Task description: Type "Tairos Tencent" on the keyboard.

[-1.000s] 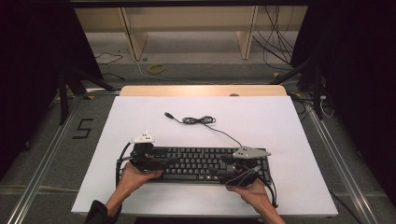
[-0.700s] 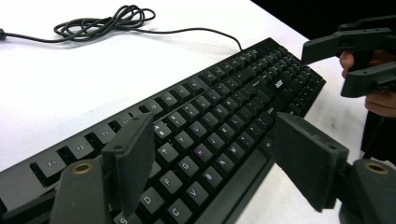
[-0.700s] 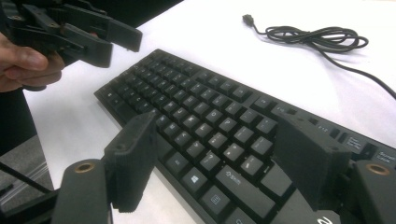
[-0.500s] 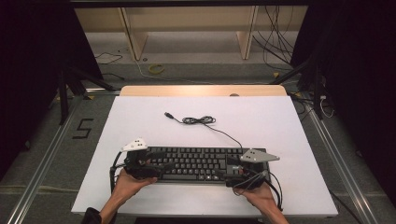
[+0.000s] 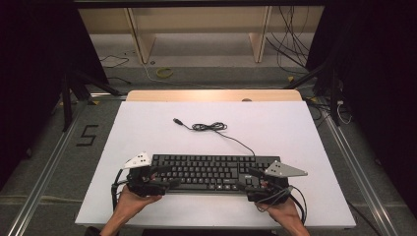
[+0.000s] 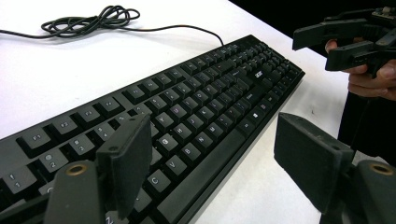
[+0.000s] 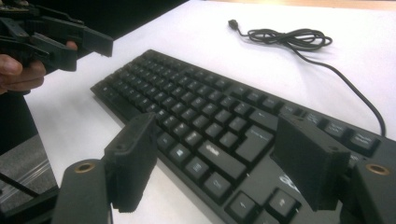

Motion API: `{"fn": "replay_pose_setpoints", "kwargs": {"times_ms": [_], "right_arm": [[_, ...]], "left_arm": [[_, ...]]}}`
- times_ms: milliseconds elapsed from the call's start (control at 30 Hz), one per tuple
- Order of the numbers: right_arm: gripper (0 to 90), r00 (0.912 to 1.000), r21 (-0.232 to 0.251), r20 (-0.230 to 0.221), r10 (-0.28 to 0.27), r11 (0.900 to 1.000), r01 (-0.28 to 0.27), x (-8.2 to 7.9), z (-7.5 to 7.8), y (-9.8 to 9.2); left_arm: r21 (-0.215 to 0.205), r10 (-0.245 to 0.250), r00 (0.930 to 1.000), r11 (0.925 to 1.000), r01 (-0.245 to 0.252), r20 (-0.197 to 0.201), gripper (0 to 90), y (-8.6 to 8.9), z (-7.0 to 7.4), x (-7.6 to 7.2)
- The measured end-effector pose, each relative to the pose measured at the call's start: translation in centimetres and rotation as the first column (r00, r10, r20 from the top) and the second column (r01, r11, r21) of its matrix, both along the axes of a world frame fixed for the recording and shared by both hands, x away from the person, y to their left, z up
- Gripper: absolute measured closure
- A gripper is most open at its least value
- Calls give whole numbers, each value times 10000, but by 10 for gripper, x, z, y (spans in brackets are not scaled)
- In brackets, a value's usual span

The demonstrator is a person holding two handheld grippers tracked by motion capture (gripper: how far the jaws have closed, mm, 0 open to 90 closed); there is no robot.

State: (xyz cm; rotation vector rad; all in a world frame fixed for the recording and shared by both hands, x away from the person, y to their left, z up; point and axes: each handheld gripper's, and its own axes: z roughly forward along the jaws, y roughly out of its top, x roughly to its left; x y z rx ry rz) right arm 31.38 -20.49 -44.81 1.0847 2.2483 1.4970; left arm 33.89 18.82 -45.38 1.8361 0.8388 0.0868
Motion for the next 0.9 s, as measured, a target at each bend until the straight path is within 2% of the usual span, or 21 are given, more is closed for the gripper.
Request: {"fn": "replay_pose_setpoints", "kwargs": {"times_ms": [600, 900], "right_arm": [[305, 9994, -29, 145, -324, 9995, 325, -15, -6, -22], [299, 9987, 23, 168, -473, 9989, 473, -18, -7, -28]], "left_arm": [[-142, 67, 9999, 9999, -66, 79, 264, 8, -3, -14], [24, 42, 10000, 10000, -42, 12, 257, 8, -7, -16]]}}
